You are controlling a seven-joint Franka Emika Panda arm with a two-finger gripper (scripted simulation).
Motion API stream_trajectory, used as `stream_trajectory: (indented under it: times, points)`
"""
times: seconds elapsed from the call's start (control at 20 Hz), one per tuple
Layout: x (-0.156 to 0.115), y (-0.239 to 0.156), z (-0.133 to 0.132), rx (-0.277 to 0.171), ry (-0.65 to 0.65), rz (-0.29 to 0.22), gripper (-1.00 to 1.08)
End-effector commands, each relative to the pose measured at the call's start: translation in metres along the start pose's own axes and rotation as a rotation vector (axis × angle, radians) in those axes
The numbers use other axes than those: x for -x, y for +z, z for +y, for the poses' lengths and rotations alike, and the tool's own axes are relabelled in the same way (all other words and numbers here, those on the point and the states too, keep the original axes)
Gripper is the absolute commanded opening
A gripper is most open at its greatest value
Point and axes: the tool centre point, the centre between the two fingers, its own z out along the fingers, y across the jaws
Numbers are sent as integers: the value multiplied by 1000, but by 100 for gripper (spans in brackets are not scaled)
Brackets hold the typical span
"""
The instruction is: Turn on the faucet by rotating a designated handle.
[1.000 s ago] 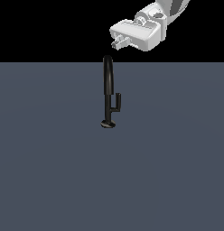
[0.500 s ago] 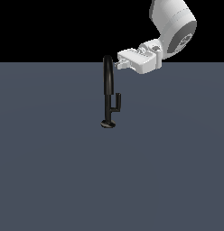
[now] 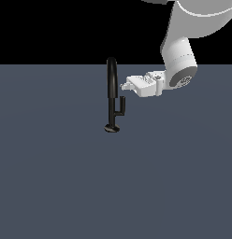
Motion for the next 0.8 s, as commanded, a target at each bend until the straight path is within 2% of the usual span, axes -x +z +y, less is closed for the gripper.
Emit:
stream_trajectory:
  times: [0.0, 0.35, 0.75]
  points:
    - [-16, 2, -3, -35, 36, -37, -100]
    - [-47, 7, -8, -98, 103, -104, -100]
    - [-53, 9, -8, -111, 116, -116, -100]
